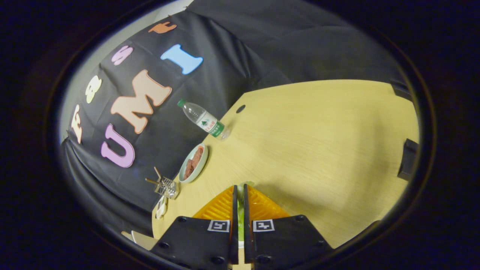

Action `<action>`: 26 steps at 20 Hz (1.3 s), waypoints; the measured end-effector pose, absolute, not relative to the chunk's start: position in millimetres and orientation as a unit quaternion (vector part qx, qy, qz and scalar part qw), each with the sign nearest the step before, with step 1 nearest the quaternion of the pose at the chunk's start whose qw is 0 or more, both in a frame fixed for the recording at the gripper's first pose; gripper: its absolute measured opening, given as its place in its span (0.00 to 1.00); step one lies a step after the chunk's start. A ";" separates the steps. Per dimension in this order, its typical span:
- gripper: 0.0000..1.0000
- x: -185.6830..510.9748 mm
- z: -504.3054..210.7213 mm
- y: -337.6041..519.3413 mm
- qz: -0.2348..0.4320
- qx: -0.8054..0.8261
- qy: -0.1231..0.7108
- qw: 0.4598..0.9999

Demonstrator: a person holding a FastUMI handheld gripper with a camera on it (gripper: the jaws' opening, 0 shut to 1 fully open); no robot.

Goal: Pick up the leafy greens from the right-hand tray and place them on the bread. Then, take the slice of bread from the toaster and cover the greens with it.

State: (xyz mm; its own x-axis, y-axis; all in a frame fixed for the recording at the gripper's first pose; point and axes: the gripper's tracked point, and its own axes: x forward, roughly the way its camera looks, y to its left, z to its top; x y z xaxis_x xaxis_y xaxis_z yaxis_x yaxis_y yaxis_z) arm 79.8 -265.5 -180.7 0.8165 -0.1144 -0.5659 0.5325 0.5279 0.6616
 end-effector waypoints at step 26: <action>0.08 102.1 -40.4 25.3 0.062 0.431 0.213 0.875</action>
State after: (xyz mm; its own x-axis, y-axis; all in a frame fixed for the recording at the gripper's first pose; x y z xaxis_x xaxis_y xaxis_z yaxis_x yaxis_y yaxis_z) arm 102.1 25.3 -40.4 0.9014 0.2919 -0.3196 0.0755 0.6211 0.7801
